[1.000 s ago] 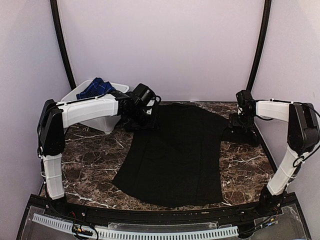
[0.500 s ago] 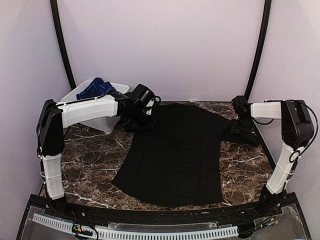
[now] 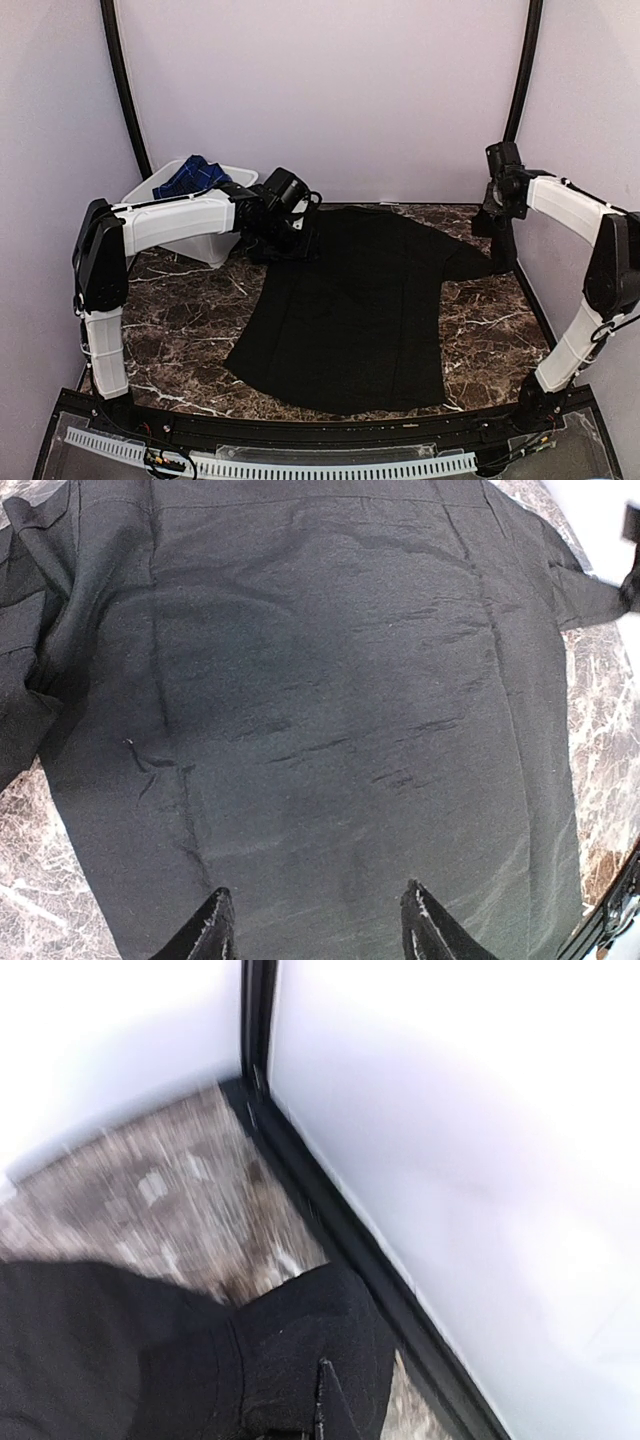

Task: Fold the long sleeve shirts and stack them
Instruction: Pick up the sleeve from the center of the board.

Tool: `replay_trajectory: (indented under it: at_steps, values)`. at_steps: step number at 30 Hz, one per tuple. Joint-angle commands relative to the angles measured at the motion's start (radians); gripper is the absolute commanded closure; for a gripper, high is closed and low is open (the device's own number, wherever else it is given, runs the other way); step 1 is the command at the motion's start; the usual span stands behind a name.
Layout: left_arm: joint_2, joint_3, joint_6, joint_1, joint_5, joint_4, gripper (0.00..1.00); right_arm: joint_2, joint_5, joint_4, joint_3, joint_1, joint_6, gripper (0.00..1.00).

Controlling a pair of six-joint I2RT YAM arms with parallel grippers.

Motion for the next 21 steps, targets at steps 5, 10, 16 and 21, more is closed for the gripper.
replay_trajectory:
  at_steps: [5,10,16,21]
  values:
    - [-0.074,-0.012,-0.011,0.014,0.037,0.011,0.44,-0.085,-0.137,0.223,0.112,0.159,-0.189,1.00]
    - [-0.099,-0.012,-0.029,0.027,0.066,0.017,0.44,-0.037,-0.362,0.326,0.106,0.361,-0.263,1.00]
    - [-0.142,-0.068,-0.027,0.050,0.049,0.036,0.43,0.104,-0.641,0.349,0.053,0.500,-0.260,1.00]
    - [-0.147,-0.130,-0.070,0.062,0.068,0.064,0.42,0.118,-0.659,0.451,-0.061,0.537,-0.158,1.00]
